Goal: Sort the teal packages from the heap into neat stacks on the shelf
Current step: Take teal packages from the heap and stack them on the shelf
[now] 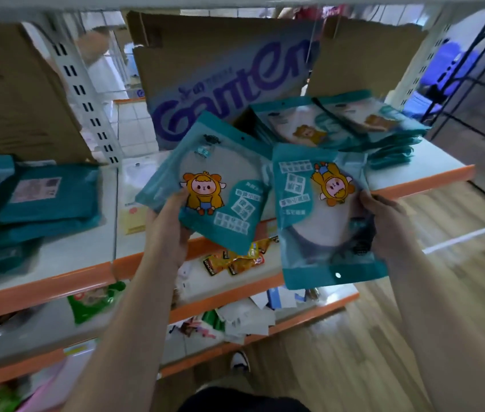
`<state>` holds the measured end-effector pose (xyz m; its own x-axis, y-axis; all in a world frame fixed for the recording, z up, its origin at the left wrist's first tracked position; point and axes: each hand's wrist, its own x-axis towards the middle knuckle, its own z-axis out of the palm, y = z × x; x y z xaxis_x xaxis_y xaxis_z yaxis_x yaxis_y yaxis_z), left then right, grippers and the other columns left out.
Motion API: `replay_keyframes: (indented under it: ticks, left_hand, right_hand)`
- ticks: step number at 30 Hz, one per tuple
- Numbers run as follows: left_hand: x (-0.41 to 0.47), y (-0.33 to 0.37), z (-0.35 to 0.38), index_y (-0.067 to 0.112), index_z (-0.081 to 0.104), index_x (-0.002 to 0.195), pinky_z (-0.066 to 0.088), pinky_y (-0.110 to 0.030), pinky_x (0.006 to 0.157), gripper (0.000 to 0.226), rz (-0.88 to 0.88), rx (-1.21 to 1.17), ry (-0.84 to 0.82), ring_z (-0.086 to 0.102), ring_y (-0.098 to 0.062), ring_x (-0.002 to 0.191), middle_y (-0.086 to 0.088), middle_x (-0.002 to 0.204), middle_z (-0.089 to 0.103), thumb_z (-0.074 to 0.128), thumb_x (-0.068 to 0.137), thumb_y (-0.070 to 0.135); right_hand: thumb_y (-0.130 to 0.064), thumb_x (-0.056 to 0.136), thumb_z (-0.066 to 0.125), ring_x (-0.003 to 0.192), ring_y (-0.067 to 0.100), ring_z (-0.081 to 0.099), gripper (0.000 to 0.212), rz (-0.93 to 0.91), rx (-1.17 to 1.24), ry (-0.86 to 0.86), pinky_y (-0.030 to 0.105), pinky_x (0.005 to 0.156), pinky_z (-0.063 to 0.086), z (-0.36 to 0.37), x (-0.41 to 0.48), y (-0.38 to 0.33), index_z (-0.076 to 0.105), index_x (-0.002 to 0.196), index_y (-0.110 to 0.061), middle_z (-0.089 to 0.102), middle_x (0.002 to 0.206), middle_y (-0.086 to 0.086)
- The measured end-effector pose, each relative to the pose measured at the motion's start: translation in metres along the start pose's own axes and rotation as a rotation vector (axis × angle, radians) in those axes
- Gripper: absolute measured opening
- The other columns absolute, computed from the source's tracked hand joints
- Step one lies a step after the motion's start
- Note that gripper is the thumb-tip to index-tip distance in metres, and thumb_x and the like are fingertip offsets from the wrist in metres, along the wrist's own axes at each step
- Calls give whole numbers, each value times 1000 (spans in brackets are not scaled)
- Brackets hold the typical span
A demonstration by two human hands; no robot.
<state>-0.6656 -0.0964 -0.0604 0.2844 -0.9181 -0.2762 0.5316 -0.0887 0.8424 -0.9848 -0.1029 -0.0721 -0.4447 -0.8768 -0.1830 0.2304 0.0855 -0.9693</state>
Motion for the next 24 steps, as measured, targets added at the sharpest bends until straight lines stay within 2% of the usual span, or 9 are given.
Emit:
replay_keyframes:
  ticks: [2, 4, 8, 12, 15, 18, 20, 24]
  left_hand:
    - [7, -3, 21, 13, 51, 126, 59, -30, 71, 39, 25, -13, -41, 70, -18, 93, -8, 114, 66, 64, 89, 8]
    - [17, -8, 44, 11, 48, 133, 59, -36, 78, 46, 51, -43, -107, 69, -21, 99, -9, 118, 66, 61, 89, 3]
    - [42, -23, 92, 12, 53, 126, 58, -42, 79, 40, 54, -88, -206, 70, -19, 97, -4, 107, 71, 61, 89, 3]
    - [64, -36, 133, 7, 48, 135, 57, -31, 73, 49, 30, -110, -262, 70, -16, 93, -4, 106, 71, 60, 88, -2]
    - [77, -42, 155, 5, 43, 140, 57, -40, 78, 54, 84, -84, -324, 63, -30, 108, -20, 125, 61, 60, 89, -3]
    - [82, -49, 173, 8, 44, 139, 52, -51, 93, 52, 102, -89, -345, 59, -35, 117, -22, 131, 57, 58, 90, -2]
    - [82, -53, 184, 10, 48, 135, 53, -49, 93, 46, 106, -96, -317, 62, -30, 115, -17, 128, 62, 57, 92, -1]
    - [84, -65, 204, 8, 46, 137, 57, -39, 82, 46, 171, -103, -293, 64, -27, 112, -13, 124, 64, 53, 93, -3]
  right_hand:
    - [-15, 93, 61, 67, 13, 70, 9, -9, -4, -5, 26, 63, 56, -8, 16, -8, 67, 89, -10, 74, 73, -3]
    - [-15, 94, 60, 65, 15, 69, 11, -20, -10, -9, 25, 61, 56, -14, 34, -19, 66, 90, -8, 73, 73, 0]
    - [-20, 92, 62, 72, 20, 69, 20, -35, -37, 47, 30, 68, 57, -27, 73, -41, 67, 103, -5, 73, 86, 6]
    - [-19, 93, 61, 59, 13, 66, 12, -64, -30, 61, 22, 55, 53, -40, 105, -59, 65, 90, -8, 71, 67, -2]
    - [-17, 96, 56, 54, 10, 64, 15, -86, -22, 52, 19, 50, 51, -45, 124, -73, 63, 86, -9, 69, 62, -4]
    - [-19, 97, 56, 48, 8, 62, 16, -104, -41, 46, 19, 46, 50, -51, 144, -84, 64, 87, -9, 67, 60, -6]
    - [-19, 97, 56, 47, 7, 62, 16, -114, -48, 32, 19, 45, 50, -55, 159, -89, 64, 87, -9, 67, 58, -7]
    - [-20, 97, 57, 53, 9, 66, 15, -99, -80, -38, 22, 49, 54, -64, 195, -99, 63, 88, -9, 70, 61, -4]
